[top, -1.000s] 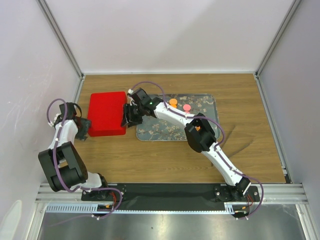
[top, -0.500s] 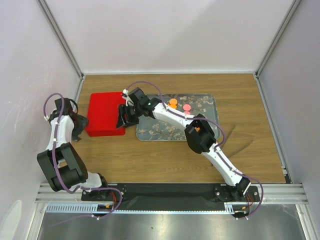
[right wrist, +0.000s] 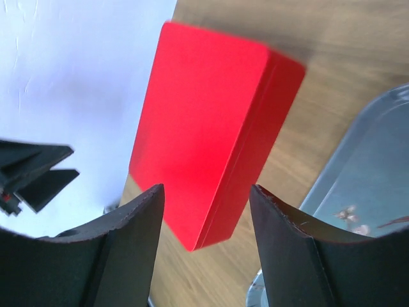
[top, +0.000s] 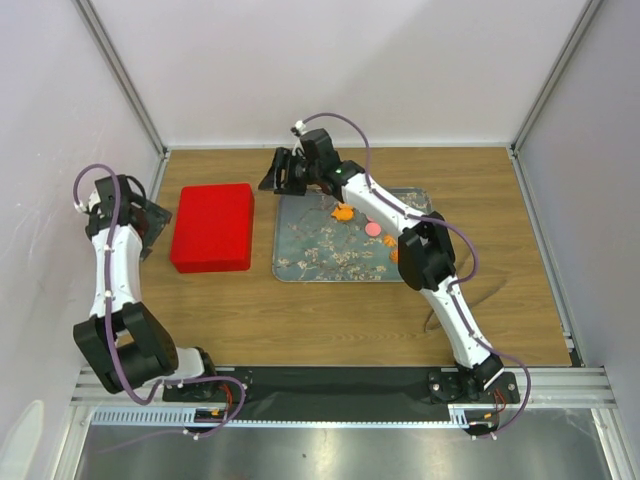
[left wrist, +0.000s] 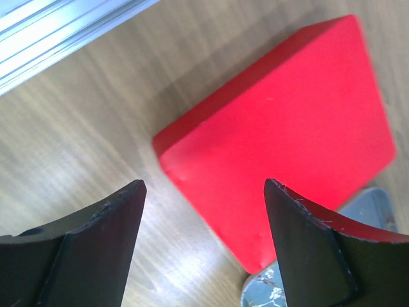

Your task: Pack the cookies

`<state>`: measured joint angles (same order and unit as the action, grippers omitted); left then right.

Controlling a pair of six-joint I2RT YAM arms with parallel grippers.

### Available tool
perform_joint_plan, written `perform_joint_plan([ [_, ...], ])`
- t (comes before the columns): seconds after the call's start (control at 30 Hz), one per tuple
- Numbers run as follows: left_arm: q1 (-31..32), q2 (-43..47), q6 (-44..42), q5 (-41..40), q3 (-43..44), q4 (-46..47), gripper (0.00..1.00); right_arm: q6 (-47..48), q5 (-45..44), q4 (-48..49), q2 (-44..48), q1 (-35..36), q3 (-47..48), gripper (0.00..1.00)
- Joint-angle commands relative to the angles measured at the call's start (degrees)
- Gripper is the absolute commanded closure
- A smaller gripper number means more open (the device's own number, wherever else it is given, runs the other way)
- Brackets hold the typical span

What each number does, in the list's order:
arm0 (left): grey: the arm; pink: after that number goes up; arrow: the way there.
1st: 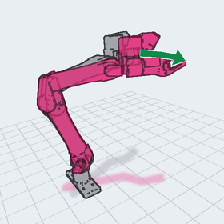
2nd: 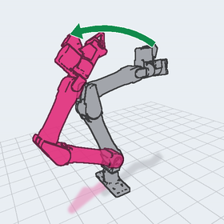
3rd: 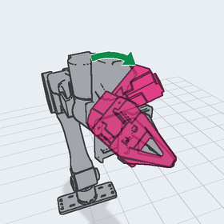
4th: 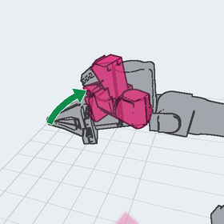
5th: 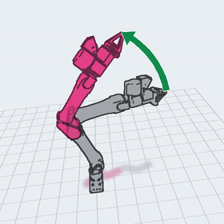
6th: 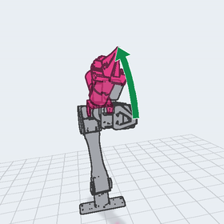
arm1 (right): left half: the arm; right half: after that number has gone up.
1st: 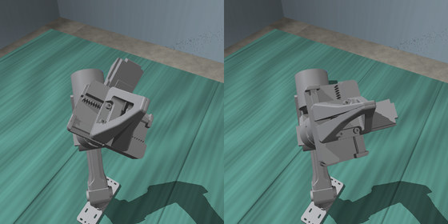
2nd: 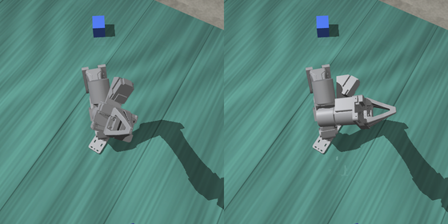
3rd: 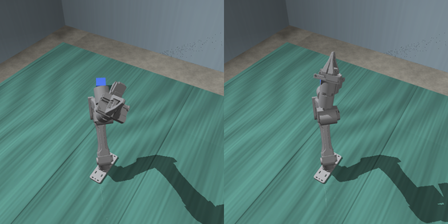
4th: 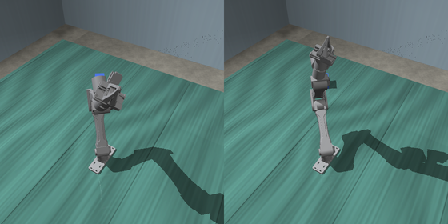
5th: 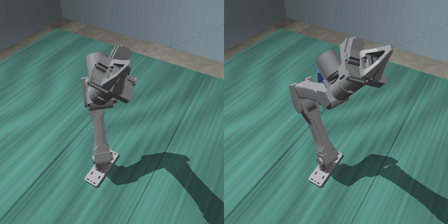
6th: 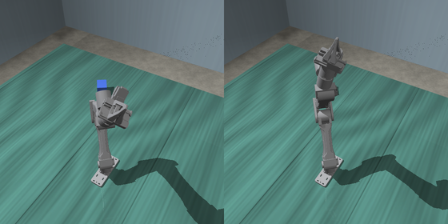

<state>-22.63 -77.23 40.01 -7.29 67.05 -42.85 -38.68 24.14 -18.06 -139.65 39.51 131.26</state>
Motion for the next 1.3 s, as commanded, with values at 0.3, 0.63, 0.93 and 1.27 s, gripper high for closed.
perform_joint_plan([
  [0.3,11.8,1.3,-3.2,-1.8,7.2,4.6,0.18,0.3,-6.9,1.4,6.0,0.0,-1.6,0.38],
  [0.63,30.7,7.8,-6.1,-3.9,6.1,4.1,0.17,5.1,-21.0,1.5,31.7,-0.7,-28.3,0.32],
  [0.93,43.8,18.7,-8.4,-3.1,-0.7,2.7,0.16,7.9,-36.6,-8.7,56.7,-1.3,-47.0,0.17],
  [1.27,44.9,24.0,-13.9,1.0,-3.6,1.3,0.16,3.0,-47.0,-17.5,76.5,-2.0,-62.5,0.03],
])
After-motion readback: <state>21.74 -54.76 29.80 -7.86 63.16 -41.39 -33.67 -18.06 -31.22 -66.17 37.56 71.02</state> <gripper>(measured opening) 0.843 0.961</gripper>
